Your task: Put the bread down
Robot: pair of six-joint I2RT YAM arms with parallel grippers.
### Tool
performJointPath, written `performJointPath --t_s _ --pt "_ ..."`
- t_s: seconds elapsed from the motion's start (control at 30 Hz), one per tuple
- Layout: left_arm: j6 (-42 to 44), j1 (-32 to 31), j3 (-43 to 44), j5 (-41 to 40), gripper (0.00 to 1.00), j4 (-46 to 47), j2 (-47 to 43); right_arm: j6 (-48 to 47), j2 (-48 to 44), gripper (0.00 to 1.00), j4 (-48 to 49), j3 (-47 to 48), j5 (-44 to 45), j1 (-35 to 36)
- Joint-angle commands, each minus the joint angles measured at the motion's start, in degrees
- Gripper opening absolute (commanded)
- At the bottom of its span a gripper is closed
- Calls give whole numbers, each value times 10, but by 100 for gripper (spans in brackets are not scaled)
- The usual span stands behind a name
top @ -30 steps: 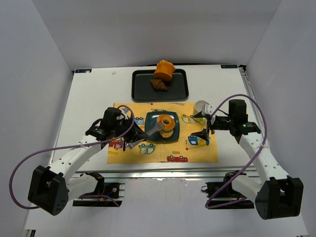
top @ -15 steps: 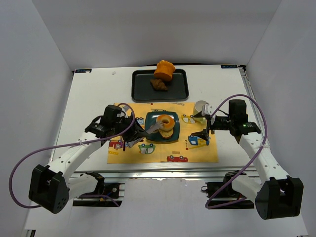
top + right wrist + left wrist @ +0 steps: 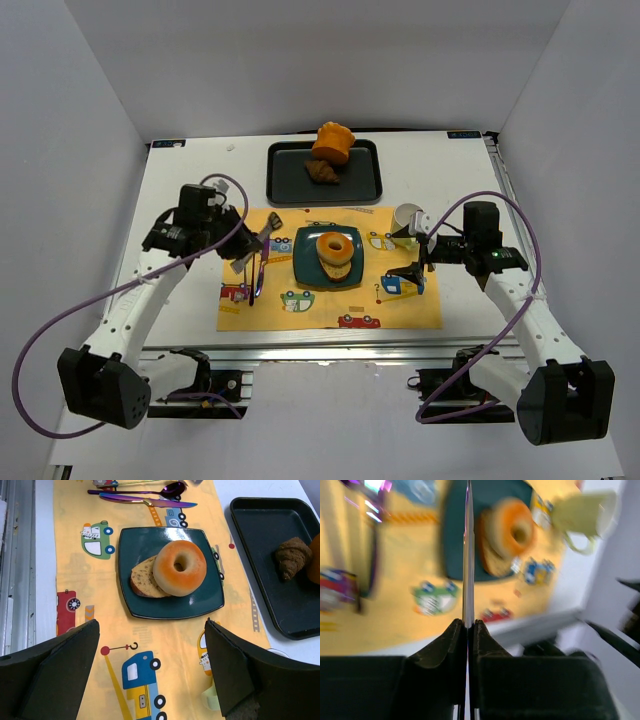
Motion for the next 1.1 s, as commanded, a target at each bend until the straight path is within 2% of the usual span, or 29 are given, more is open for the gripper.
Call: performJointPath --t_s 0.0,0.03,0.1,0.13,0.17,0.23,0.3,0.43,0.53,0.67,0.7,0.77,0.83,0.87,0.93,0.97,1.03,1.07 --pt "145 20 45 -150 0 -57 10 -6 -8 89 -1 2 -21 -4" --pt "174 22 41 -253 0 -50 18 -6 -7 89 3 0 -23 -4" --pt "272 27 13 -309 0 25 24 -7 -2 89 2 0 -34 -3" --pt "345 28 -35 -353 0 61 23 -22 1 90 -9 5 -38 -2" --pt "367 31 -59 -375 0 133 24 -36 5 89 -19 9 -43 0" --pt "475 44 -123 -356 0 231 27 -86 14 89 -60 26 -42 6" --pt "543 57 -174 -354 0 284 31 -114 20 89 -83 34 -41 9" --pt "557 152 -206 -288 0 388 70 -108 36 89 -78 46 -43 12" --pt "567 196 -227 -258 0 436 97 -97 41 89 -67 46 -45 15" --pt "570 222 -233 -213 0 463 175 -107 47 89 -80 47 -40 21" --pt "569 224 -232 -181 4 462 186 -109 49 89 -85 49 -39 23" --pt "568 230 -217 -171 18 450 205 -114 54 89 -94 53 -36 26" --pt "562 232 -212 -170 27 445 213 -115 61 90 -102 57 -31 29" --pt "561 233 -204 -175 36 444 213 -115 63 90 -110 60 -30 33" --pt "558 239 -195 -172 39 417 215 -113 72 89 -117 67 -22 36" --pt "557 240 -191 -170 56 410 216 -109 76 89 -120 70 -18 40" --pt "559 244 -180 -169 71 385 220 -89 85 89 -123 81 -9 41" --pt "559 245 -176 -170 88 374 223 -80 89 89 -124 85 -3 41"
